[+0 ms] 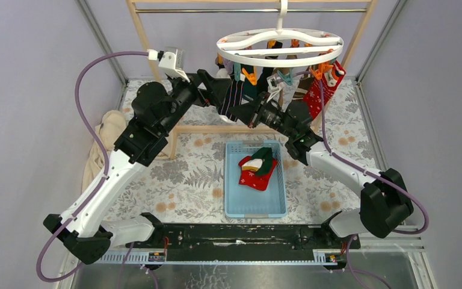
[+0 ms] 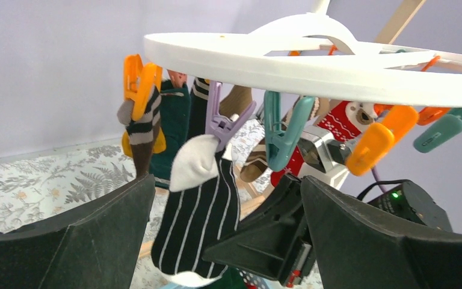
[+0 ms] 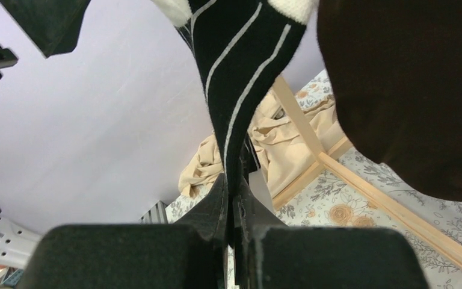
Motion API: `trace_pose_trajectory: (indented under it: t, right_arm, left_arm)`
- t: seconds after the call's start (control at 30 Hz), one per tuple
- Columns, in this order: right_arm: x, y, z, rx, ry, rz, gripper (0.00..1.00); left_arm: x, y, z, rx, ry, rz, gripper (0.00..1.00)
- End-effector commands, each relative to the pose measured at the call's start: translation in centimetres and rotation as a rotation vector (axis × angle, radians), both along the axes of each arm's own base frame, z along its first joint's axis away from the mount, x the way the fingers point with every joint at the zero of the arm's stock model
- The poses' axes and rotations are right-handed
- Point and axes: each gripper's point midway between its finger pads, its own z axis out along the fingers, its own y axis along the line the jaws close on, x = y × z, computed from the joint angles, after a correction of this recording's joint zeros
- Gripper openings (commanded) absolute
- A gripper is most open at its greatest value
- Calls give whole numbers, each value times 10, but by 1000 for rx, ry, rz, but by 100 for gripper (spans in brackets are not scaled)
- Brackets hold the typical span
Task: Remove the socks clipped to the hanger
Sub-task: Remove the sock from the hanger.
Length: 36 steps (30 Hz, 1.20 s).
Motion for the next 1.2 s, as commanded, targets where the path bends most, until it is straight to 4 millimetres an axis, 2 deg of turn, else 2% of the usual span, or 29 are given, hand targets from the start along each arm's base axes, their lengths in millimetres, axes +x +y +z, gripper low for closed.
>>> trace_pose_trajectory:
  t: [0.0,0.3,0.77,1.17]
  right_arm:
    - [-20,-1,26,24,-62,68,0]
    - [-34,-2,23,12,-54,104,0]
    - [-38,-3,15,-8,-45,113,0]
    - [-37,0,9,-9,-31,125,0]
  left_arm:
    - [6,12,22,-13,-118,74,99]
    - [13,2,23,-27,-179,49,94]
    - [23,-21,31,-33,-196,-19,72]
    - [28,-24,37,-67,-207,-15,70]
